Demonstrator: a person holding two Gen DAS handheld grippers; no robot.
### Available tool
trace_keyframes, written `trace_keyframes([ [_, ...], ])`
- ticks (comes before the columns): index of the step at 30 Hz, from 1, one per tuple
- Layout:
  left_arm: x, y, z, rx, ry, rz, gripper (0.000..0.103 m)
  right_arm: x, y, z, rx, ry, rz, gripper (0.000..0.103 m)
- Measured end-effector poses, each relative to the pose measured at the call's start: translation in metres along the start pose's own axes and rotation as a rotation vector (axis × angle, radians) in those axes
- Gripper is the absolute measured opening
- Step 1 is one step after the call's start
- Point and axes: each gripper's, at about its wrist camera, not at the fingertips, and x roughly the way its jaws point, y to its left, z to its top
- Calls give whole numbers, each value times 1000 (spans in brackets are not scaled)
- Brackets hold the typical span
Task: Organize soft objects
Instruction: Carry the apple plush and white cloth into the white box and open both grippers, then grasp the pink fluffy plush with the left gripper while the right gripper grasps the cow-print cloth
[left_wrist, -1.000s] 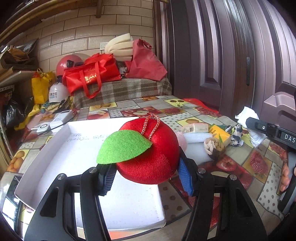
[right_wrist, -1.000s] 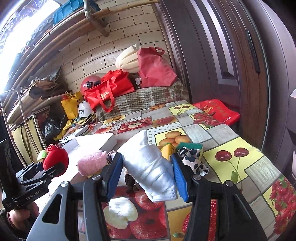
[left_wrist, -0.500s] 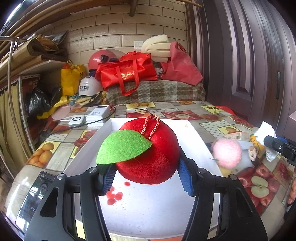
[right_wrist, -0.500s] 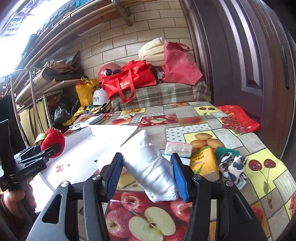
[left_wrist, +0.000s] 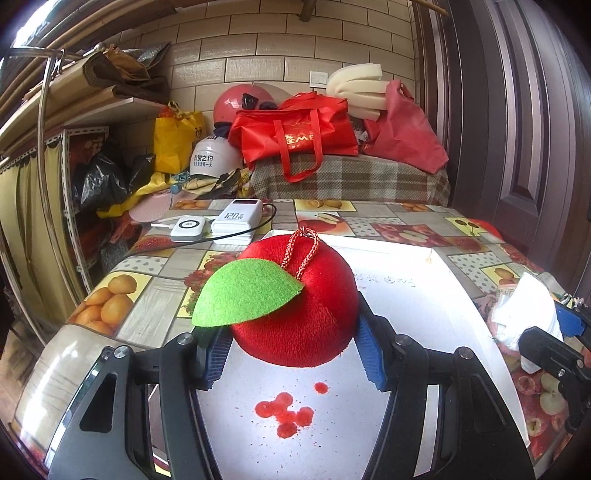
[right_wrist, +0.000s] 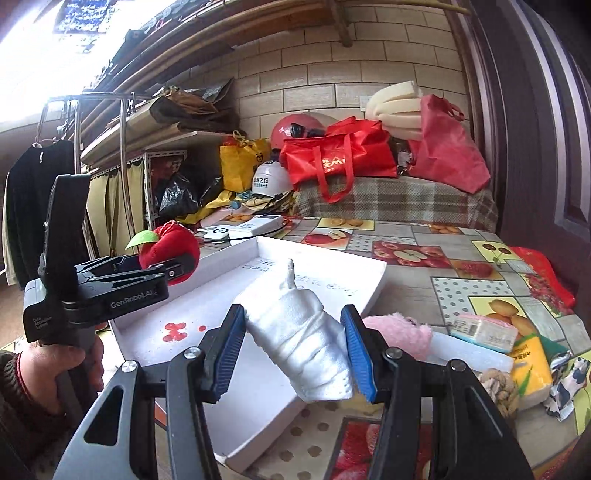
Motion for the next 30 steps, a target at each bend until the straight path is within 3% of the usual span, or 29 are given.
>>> trace_keyframes([
  [9, 23, 1, 8, 3, 48, 4, 60, 42, 15, 14, -17, 32, 5, 56],
  [11, 25, -1, 9, 14, 46, 5, 62, 54, 15, 16, -14, 69, 4, 61],
  [13, 18, -3, 9, 19, 10, 13, 66, 59, 13, 15, -6, 95, -20, 84],
  [20, 8, -8, 10, 53, -47, -28, 73, 49, 11, 15, 16, 52, -34, 86],
  [23, 4, -2, 11, 19, -73, -14, 91, 40, 9, 15, 29, 8, -36, 87],
  [25, -2, -2, 10, 12, -104, 3, 103, 36, 8, 14, 31, -1, -34, 99],
  [26, -5, -3, 10, 14, -122, 12, 103, 34, 8, 14, 32, 1, -31, 103],
  [30, -11, -6, 6, 1, -132, -2, 103, 27, 5, 11, 31, 5, -28, 103],
])
